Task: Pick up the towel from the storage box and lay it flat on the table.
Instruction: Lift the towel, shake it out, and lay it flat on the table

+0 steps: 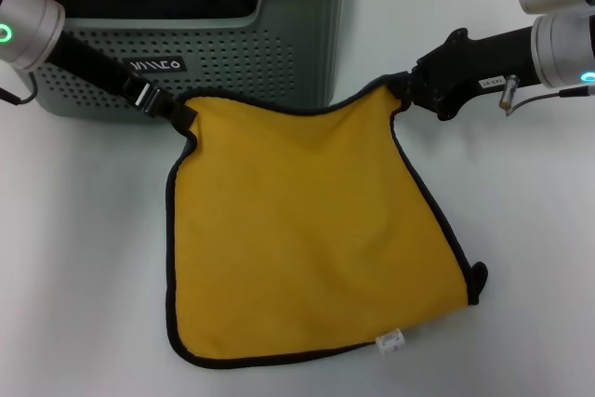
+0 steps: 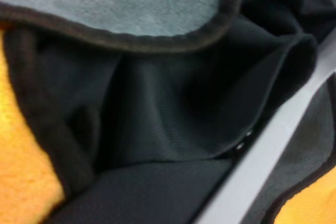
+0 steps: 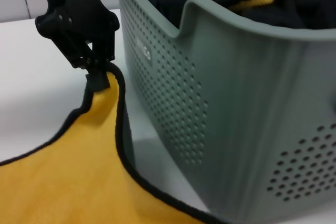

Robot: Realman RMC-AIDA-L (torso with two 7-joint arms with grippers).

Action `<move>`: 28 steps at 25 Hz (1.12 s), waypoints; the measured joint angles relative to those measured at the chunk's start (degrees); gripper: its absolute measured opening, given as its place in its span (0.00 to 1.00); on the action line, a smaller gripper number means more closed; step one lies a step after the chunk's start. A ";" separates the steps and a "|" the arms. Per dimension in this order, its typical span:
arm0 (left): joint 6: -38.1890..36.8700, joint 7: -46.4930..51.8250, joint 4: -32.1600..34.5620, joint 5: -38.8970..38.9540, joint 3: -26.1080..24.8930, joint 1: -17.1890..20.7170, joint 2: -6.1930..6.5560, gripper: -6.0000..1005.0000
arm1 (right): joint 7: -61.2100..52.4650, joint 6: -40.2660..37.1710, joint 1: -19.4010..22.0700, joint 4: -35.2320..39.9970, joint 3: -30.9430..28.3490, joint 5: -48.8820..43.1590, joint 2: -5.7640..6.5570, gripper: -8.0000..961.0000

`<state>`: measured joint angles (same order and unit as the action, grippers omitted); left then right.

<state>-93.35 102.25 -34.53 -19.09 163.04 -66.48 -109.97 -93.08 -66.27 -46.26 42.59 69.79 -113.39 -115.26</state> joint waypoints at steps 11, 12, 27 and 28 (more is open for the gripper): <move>5.16 0.85 0.50 -0.36 0.00 -0.38 -1.36 0.07 | 0.26 3.27 -0.80 -2.66 0.71 -0.79 -0.05 0.06; 5.29 0.85 0.51 -0.37 0.00 -0.24 -1.44 0.07 | 0.41 3.50 -0.81 -2.74 0.71 -0.83 -0.06 0.07; 5.75 0.69 0.47 -0.04 0.00 0.32 -2.02 0.08 | -0.40 4.28 -1.34 -3.74 1.47 -0.99 -0.14 0.12; 5.90 0.75 0.32 -0.03 0.00 0.32 -2.05 0.08 | -0.51 4.51 -1.17 -3.68 1.54 -0.99 -0.14 0.13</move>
<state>-87.45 103.00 -34.21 -19.11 163.03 -66.15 -112.02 -93.59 -61.76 -47.43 38.91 71.33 -114.38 -115.40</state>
